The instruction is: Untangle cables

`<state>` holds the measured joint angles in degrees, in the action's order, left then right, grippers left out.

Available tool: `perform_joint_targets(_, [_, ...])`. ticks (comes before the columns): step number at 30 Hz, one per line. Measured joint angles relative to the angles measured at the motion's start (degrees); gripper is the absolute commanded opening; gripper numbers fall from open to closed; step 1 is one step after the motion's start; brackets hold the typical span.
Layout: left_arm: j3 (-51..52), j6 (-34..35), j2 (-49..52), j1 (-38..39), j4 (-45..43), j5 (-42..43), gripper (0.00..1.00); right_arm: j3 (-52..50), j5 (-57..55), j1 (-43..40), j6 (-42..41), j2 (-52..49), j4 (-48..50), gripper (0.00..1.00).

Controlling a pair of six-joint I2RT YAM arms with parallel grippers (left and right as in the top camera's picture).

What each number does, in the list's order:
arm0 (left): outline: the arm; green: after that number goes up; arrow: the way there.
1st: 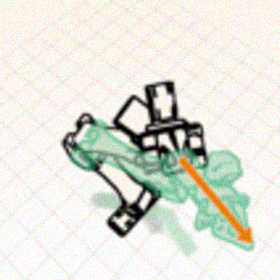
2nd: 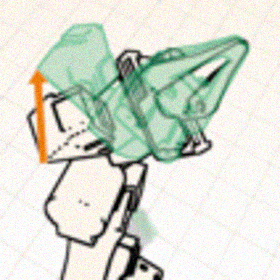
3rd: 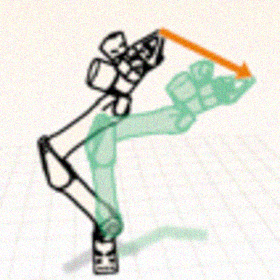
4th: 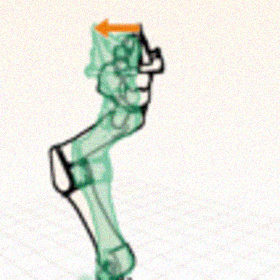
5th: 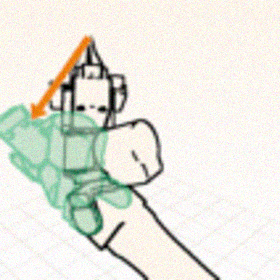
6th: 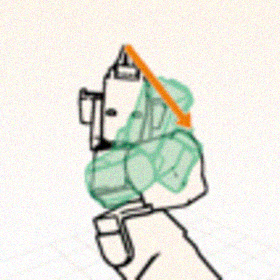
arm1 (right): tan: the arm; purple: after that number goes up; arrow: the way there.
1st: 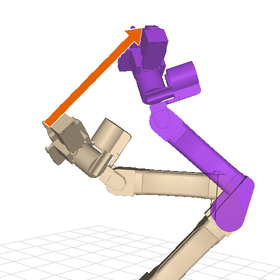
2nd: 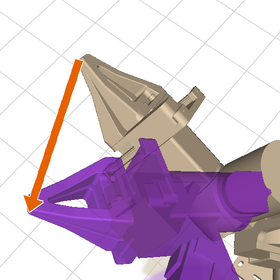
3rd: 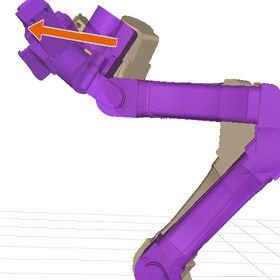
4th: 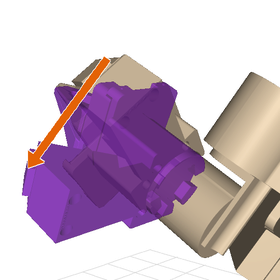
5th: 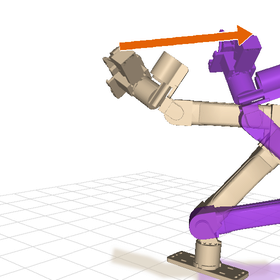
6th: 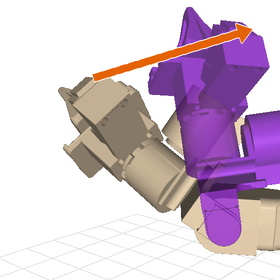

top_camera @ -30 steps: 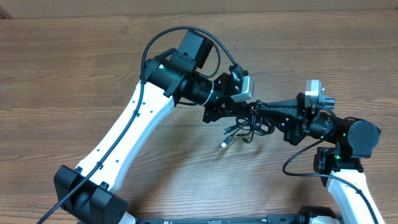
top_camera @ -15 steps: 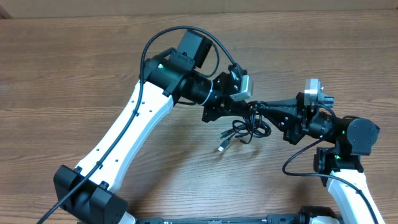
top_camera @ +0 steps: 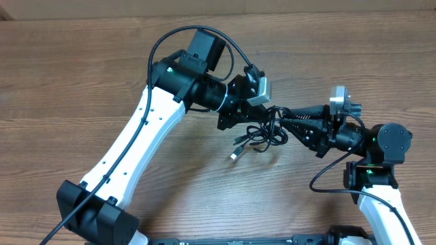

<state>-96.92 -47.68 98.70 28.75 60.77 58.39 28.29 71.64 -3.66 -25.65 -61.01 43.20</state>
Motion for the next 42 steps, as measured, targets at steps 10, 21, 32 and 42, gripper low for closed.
perform_joint_targets(10, [0.00, 0.20, 0.00, 0.00, -0.04, -0.63, 0.04, 0.00, 0.13, 0.02, 0.39, 0.00, -0.35, 0.62])
perform_joint_targets(21, [0.00, 2.34, 0.00, -1.75, -0.79, -2.08, 0.04, 0.00, 0.09, 0.02, 0.44, 0.00, -0.33, 0.65])
perform_joint_targets(32, [0.00, 2.58, 0.00, -6.34, -0.94, 3.85, 0.04, -0.02, 0.04, 0.02, 0.68, 0.00, -0.28, 0.26])
perform_joint_targets(42, [0.00, 2.58, 0.00, -6.62, -0.83, 5.29, 0.04, 0.00, -0.09, 0.00, 0.46, 0.00, -0.39, 0.04])
